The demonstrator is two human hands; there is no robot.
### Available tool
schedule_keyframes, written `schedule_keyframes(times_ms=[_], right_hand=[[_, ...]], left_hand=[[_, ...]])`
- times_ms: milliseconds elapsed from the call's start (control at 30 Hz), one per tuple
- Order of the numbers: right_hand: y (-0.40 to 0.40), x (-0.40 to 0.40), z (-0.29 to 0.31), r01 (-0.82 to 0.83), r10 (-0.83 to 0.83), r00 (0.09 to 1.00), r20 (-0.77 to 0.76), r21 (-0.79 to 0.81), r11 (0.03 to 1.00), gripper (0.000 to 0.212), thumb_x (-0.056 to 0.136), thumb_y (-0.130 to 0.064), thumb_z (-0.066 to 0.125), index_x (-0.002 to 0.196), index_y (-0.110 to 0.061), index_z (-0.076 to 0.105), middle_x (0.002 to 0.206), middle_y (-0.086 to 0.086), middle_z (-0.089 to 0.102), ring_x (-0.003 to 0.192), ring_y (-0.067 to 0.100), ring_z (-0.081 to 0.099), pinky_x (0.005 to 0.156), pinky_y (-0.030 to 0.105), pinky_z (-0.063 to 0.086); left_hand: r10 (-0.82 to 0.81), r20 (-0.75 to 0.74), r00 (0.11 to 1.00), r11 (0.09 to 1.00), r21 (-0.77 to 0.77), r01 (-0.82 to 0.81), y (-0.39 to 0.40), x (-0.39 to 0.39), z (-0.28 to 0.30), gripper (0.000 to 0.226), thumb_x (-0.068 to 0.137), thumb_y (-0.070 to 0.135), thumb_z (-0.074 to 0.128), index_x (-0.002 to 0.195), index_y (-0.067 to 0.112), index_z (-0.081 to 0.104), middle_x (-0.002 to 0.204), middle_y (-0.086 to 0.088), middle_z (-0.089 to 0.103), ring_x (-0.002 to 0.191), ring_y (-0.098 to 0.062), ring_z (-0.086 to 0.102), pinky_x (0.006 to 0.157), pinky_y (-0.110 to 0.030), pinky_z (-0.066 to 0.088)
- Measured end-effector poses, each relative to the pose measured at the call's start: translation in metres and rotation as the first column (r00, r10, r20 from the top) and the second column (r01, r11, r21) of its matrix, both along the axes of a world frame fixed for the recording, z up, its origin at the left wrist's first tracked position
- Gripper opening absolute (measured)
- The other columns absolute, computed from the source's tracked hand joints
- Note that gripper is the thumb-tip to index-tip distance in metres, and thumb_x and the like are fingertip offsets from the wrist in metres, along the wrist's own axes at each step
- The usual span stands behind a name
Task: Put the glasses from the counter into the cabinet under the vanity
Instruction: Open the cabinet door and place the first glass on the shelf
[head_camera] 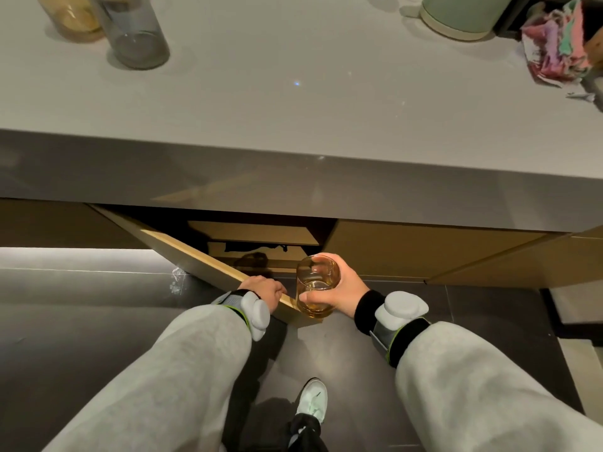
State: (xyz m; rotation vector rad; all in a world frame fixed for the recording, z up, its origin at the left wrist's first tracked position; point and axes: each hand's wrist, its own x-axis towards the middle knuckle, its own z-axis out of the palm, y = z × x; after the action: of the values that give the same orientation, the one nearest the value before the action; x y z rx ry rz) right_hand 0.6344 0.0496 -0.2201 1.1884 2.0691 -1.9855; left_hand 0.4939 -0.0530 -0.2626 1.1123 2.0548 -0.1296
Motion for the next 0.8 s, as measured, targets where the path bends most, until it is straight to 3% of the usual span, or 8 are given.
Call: schedule_keyframes(times_ms=[200, 300, 433, 567, 667, 733, 800], right_hand=[[-0.021, -0.008, -0.004, -0.023, 0.024, 0.999, 0.036, -0.019, 1.000, 0.073, 0.061, -0.019, 0.086, 0.120, -0.030, 0.043, 0.108, -0.010, 0.056, 0.104, 0.012, 0.055, 0.081, 0.020, 0.050], [-0.037, -0.019, -0.007, -0.043, 0.044, 0.998, 0.052, -0.023, 0.999, 0.076, 0.061, -0.019, 0.086, 0.124, -0.027, 0.043, 0.114, -0.004, 0.056, 0.109, 0.016, 0.054, 0.090, 0.029, 0.050], [-0.059, -0.039, -0.013, -0.103, 0.104, 0.993, 0.057, -0.021, 0.994, 0.075, 0.061, -0.022, 0.085, 0.122, -0.030, 0.042, 0.110, -0.009, 0.055, 0.107, 0.014, 0.054, 0.087, 0.027, 0.049], [-0.081, -0.059, -0.018, -0.159, 0.159, 0.986, 0.039, -0.022, 0.987, 0.073, 0.062, -0.023, 0.085, 0.119, -0.034, 0.040, 0.106, -0.016, 0.052, 0.104, 0.012, 0.053, 0.081, 0.020, 0.048], [-0.098, -0.073, -0.023, -0.182, 0.183, 0.983, 0.034, -0.028, 0.983, 0.074, 0.062, -0.023, 0.085, 0.120, -0.033, 0.041, 0.107, -0.015, 0.053, 0.107, 0.012, 0.053, 0.082, 0.022, 0.049], [-0.110, -0.081, -0.025, -0.203, 0.205, 0.978, 0.039, -0.038, 0.978, 0.073, 0.062, -0.023, 0.085, 0.120, -0.033, 0.041, 0.109, -0.013, 0.053, 0.109, 0.014, 0.053, 0.088, 0.027, 0.049], [-0.123, -0.089, -0.028, -0.227, 0.229, 0.973, 0.042, -0.042, 0.973, 0.072, 0.062, -0.022, 0.085, 0.119, -0.034, 0.041, 0.110, -0.012, 0.053, 0.110, 0.015, 0.052, 0.090, 0.029, 0.049]], left_hand=[[0.025, -0.009, 1.000, 1.000, 0.016, -0.025, -0.037, -0.027, 0.001, 0.036, 0.100, 0.026, 0.037, 0.125, 0.021, 0.062, 0.124, 0.002, 0.065, 0.119, -0.019, 0.054, 0.109, -0.035, 0.037], [0.005, -0.033, 0.999, 0.999, 0.039, -0.004, -0.063, -0.040, -0.002, 0.035, 0.099, 0.028, 0.037, 0.117, 0.023, 0.067, 0.116, 0.005, 0.068, 0.115, -0.016, 0.056, 0.110, -0.034, 0.034], [0.010, -0.151, 0.989, 1.000, 0.014, -0.008, -0.097, -0.046, -0.007, 0.036, 0.095, 0.035, 0.035, 0.105, 0.033, 0.070, 0.111, 0.012, 0.063, 0.120, -0.012, 0.047, 0.118, -0.040, 0.008], [0.106, -0.173, 0.979, 0.994, 0.026, -0.103, -0.126, -0.052, -0.009, 0.032, 0.090, 0.038, 0.040, 0.093, 0.027, 0.069, 0.105, 0.009, 0.060, 0.117, -0.010, 0.044, 0.116, -0.050, 0.001], [0.182, -0.126, 0.975, 0.983, 0.049, -0.177, -0.145, -0.057, -0.012, 0.025, 0.086, 0.032, 0.048, 0.097, 0.023, 0.069, 0.125, 0.006, 0.051, 0.128, -0.014, 0.037, 0.118, -0.044, 0.009], [0.203, -0.137, 0.969, 0.978, 0.082, -0.194, -0.160, -0.062, -0.018, 0.018, 0.083, 0.027, 0.057, 0.098, 0.021, 0.067, 0.146, 0.001, 0.033, 0.141, -0.021, 0.023, 0.120, -0.043, 0.011], [0.237, -0.202, 0.950, 0.970, 0.103, -0.220, -0.177, -0.067, -0.022, 0.027, 0.080, 0.027, 0.066, 0.106, 0.020, 0.061, 0.158, -0.005, 0.011, 0.148, -0.029, 0.005, 0.122, -0.047, 0.004]])
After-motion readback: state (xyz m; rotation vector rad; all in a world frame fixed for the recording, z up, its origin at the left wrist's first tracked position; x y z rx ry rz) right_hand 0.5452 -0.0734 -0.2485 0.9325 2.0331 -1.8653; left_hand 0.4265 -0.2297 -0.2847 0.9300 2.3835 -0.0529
